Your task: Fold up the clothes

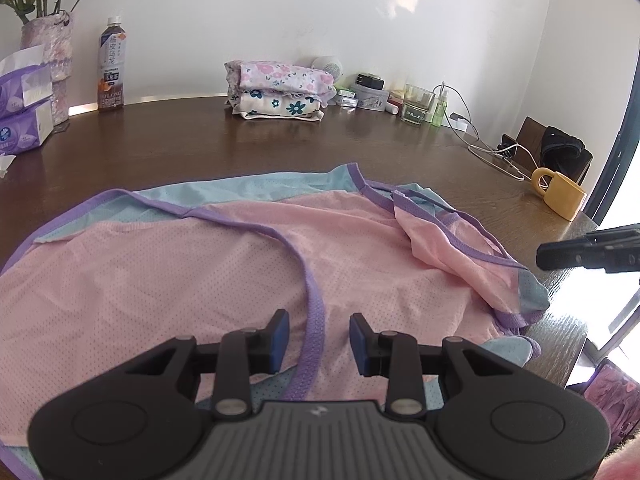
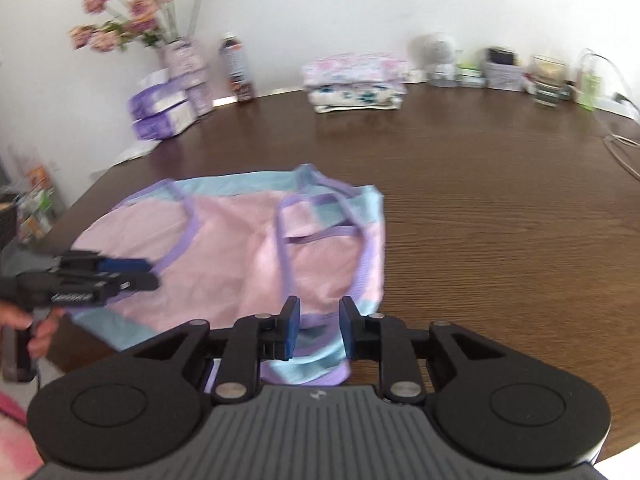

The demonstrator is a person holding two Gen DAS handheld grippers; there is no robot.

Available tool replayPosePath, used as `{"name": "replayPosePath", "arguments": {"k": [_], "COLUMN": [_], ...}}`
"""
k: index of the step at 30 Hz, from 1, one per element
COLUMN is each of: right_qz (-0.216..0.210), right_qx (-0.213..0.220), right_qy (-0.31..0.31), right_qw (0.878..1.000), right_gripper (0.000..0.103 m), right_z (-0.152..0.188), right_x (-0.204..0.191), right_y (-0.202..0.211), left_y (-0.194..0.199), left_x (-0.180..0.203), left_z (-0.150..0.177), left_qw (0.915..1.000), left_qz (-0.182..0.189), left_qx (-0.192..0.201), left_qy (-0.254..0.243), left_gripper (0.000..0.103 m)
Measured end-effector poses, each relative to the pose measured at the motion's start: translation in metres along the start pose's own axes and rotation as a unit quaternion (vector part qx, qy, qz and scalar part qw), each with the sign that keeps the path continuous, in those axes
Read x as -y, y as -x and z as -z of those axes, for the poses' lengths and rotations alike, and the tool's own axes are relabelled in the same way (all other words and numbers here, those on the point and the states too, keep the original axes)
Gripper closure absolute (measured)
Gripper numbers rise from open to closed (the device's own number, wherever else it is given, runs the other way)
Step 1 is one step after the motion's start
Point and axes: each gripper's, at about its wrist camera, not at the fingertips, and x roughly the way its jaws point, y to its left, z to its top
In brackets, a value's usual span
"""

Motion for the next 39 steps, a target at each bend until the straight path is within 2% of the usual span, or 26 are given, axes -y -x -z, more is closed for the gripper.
{"name": "replayPosePath", "arguments": {"k": [4, 11, 14, 22, 27, 29, 31, 35, 37, 39], "right_qz": [0.013, 0.044, 0.056, 0.06, 0.061, 0.06, 0.053, 0.004, -0.025, -0.031], "right_qx": [-0.016, -0.035, -0.031, 0.016, -0.011, -0.013, 0.012, 0.049, 0.036, 0.016], "right_qy": [-0.003, 0.052, 0.067, -0.047, -0.056, -0.062, -0.076, -0.033, 0.002, 0.029], "right_qw": [1.0, 0.997, 0.996, 0.997, 0.996, 0.996, 0.996, 0.998, 0.999, 0.999], "right_gripper": [0.082, 0.082, 0.099, 0.1, 0.1, 0.098, 0.092, 0.08, 0.068, 0.067], "right_z": [0.001, 0.006, 0.007, -0.007, -0.004, -0.004, -0.007, -0.018, -0.023, -0.026], "right_x": [0.001, -0.016, -0.017, 0.04, 0.052, 0.051, 0.05, 0.025, 0.009, -0.003], "right_y": [-0.015, -0.032, -0.032, -0.009, -0.027, -0.031, -0.025, -0.018, -0.029, -0.046], "left_y": [0.0, 0.001, 0.001, 0.0, 0.0, 0.0, 0.0, 0.001, 0.001, 0.001], "left_x": [0.001, -0.001, 0.0, 0.0, -0.002, -0.002, -0.002, -0.003, -0.003, -0.003], "left_z": [0.001, 0.001, 0.001, 0.001, 0.001, 0.001, 0.001, 0.001, 0.002, 0.002], "left_qw": [1.0, 1.0, 1.0, 1.0, 1.0, 1.0, 1.0, 1.0, 1.0, 1.0], "left_qz": [-0.001, 0.002, 0.001, 0.001, 0.001, 0.001, 0.002, 0.003, 0.003, 0.004], "left_qx": [0.002, 0.004, 0.004, 0.006, 0.004, 0.005, 0.005, 0.007, 0.007, 0.008], "left_qy": [-0.003, -0.001, -0.001, 0.001, 0.001, 0.001, 0.001, 0.001, 0.002, 0.002], "left_gripper": [0.072, 0.072, 0.072, 0.072, 0.072, 0.072, 0.072, 0.072, 0.072, 0.072]}}
